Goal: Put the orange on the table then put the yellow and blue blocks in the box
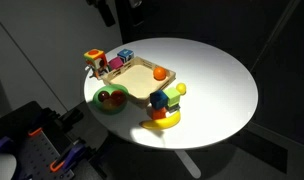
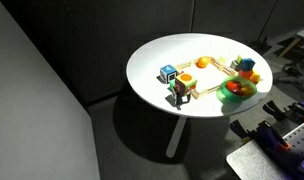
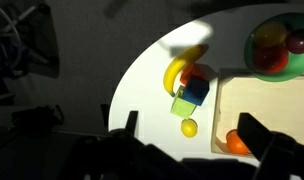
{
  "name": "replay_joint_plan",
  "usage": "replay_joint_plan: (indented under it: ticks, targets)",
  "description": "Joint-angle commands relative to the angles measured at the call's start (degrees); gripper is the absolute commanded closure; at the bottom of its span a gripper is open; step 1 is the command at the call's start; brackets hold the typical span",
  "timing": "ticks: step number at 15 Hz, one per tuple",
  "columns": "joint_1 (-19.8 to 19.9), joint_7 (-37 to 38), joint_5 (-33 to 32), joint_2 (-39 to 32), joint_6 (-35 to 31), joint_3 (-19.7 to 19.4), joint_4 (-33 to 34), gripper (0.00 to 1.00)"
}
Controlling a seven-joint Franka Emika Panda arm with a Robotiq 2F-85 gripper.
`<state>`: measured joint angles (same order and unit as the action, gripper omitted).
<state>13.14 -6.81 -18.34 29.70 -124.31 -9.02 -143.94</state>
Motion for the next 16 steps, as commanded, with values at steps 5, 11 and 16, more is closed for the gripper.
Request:
replay_joint_plan:
  ticks: [5, 11, 16]
  targets:
    - [-0.22, 0.06, -0.08, 0.03, 0.19, -0.19, 0.21, 0.0]
    - [-2.37, 0.16, 3.71, -3.28, 1.57, 0.07, 2.45, 0.0]
    - [-5.8, -0.06, 8.17, -7.5, 1.39, 0.92, 4.47, 0.0]
